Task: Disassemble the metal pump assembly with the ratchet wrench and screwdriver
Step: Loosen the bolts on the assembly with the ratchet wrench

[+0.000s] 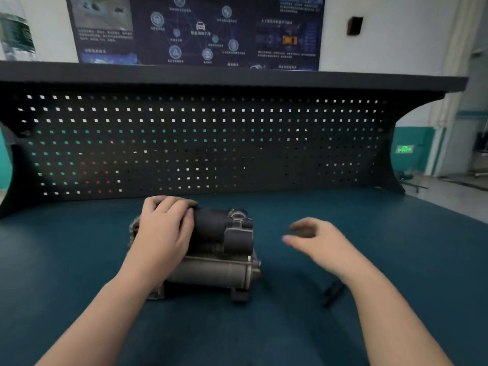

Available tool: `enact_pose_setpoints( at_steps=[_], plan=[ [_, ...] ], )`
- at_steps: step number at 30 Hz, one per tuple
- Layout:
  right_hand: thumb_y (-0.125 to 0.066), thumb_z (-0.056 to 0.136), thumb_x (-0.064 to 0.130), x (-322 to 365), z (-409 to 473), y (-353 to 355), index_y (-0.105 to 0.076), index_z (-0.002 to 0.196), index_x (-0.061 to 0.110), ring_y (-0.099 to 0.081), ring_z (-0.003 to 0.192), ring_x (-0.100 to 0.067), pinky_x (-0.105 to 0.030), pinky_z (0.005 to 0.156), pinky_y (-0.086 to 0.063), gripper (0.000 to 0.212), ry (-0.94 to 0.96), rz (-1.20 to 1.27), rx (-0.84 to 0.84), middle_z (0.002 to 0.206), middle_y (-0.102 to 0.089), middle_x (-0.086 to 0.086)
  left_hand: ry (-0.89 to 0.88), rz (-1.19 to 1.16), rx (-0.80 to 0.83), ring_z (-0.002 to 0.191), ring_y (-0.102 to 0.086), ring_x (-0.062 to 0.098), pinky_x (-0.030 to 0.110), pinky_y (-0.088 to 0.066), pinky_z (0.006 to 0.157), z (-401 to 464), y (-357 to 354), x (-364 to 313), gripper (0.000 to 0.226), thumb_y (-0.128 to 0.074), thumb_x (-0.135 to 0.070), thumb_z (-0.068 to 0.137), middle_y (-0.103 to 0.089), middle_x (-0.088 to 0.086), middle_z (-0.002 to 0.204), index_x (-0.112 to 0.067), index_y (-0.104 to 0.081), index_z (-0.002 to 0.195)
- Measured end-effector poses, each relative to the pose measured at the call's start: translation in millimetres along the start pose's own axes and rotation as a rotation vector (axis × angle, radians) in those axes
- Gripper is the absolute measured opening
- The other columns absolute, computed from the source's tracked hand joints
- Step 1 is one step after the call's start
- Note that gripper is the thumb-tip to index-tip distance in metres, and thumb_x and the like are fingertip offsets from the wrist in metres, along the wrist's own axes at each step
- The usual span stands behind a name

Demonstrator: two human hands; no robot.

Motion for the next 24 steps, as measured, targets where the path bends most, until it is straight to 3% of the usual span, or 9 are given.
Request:
enact_pose_setpoints(
  at_steps=[3,5,8,10,13,15,17,21,24],
  plan=[
    [-0.064,0.082,0.03,-36.5,9.0,41.4,-0.063,0.094,0.025,-0.053,0.105,-0.024,-0.033,0.083,-0.044,0.013,-0.307,-0.189,-0.418,0.111,-0.064,-0.002,-0.011,-0.054,-0.012,0.099,-0.034,0.013,0.016,-0.024,0.09,-1.2,-0.1,2.6,0.029,-0.042,-0.021,0.092,-0.063,-0.007,0.1,-0.011,-0.068,0.103],
    [-0.063,0.082,0.033,-54.9,7.1,47.8,-0.055,0.113,0.02,-0.041,0.117,-0.032,-0.039,0.089,-0.039,0.035,-0.62,-0.333,-0.43,0.125,-0.049,-0.012,0.007,-0.072,-0.029,0.102,-0.032,0.01,0.016,-0.023,0.092,-5.1,-0.2,4.5,0.024,-0.045,-0.02,0.096,-0.058,-0.012,0.104,-0.013,-0.067,0.105],
    [-0.067,0.079,0.026,-66.3,5.5,38.3,-0.039,0.126,0.01,-0.047,0.11,-0.031,-0.035,0.073,-0.042,0.056,-0.866,-0.41,-0.282,0.121,-0.045,-0.015,0.06,-0.08,-0.002,0.114,-0.033,0.013,0.023,-0.024,0.101,-10.9,-0.6,5.7,0.025,-0.048,-0.018,0.095,-0.053,-0.01,0.121,-0.015,-0.063,0.115],
    [-0.061,0.08,0.017,-70.3,10.9,32.8,-0.041,0.121,0.009,-0.055,0.088,-0.026,-0.031,0.061,-0.041,0.047,-0.84,-0.474,-0.251,0.098,-0.055,-0.01,0.07,-0.104,0.021,0.124,-0.033,0.013,0.028,-0.026,0.105,-15.6,1.8,7.1,0.029,-0.051,-0.018,0.094,-0.049,-0.005,0.131,-0.013,-0.059,0.121],
    [-0.054,0.081,0.009,-70.7,17.2,32.5,-0.054,0.103,0.01,-0.049,0.062,-0.021,-0.027,0.047,-0.035,0.021,-0.788,-0.561,-0.258,0.075,-0.053,-0.007,0.103,-0.167,0.032,0.128,-0.03,0.002,0.03,-0.026,0.108,-22.7,8.5,9.2,0.032,-0.052,-0.019,0.093,-0.043,-0.01,0.137,-0.018,-0.056,0.124],
    [-0.053,0.081,0.007,-68.1,16.4,33.7,-0.054,0.083,0.009,-0.047,0.06,-0.022,-0.027,0.048,-0.035,0.003,-0.781,-0.56,-0.258,0.073,-0.052,-0.007,0.127,-0.19,0.03,0.129,-0.028,-0.003,0.025,-0.024,0.107,-25.7,11.3,10.0,0.033,-0.051,-0.021,0.093,-0.041,-0.015,0.138,-0.022,-0.054,0.125],
    [-0.054,0.081,0.006,-67.0,14.7,34.3,-0.051,0.076,0.008,-0.049,0.064,-0.024,-0.029,0.056,-0.039,0.007,-0.781,-0.545,-0.257,0.075,-0.053,-0.008,0.144,-0.197,0.018,0.129,-0.029,-0.002,0.022,-0.024,0.105,-24.5,12.5,9.7,0.032,-0.051,-0.021,0.093,-0.043,-0.016,0.136,-0.023,-0.055,0.124],
    [-0.049,0.088,0.008,-68.8,14.3,38.8,-0.059,0.087,0.005,-0.058,0.073,-0.027,-0.025,0.051,-0.036,0.011,-0.707,-0.511,-0.256,0.078,-0.062,-0.011,0.17,-0.206,0.017,0.131,-0.034,0.004,0.023,-0.025,0.104,-22.2,13.0,8.8,0.029,-0.052,-0.017,0.092,-0.047,-0.015,0.133,-0.023,-0.058,0.121],
    [-0.046,0.095,0.018,-68.1,15.6,50.4,-0.06,0.09,0.005,-0.06,0.072,-0.03,-0.028,0.05,-0.038,0.021,-0.608,-0.357,-0.393,0.077,-0.065,-0.015,0.165,-0.222,0.016,0.129,-0.033,0.002,0.022,-0.025,0.105,-23.4,14.1,7.3,0.03,-0.052,-0.015,0.092,-0.047,-0.015,0.132,-0.022,-0.058,0.12]
  ],
)
Point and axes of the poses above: each hand's wrist, its own z-axis towards the middle knuckle, its own y-axis out of the back of the hand, x = y × z, the point moved 3 cm from there along z, towards the middle knuckle
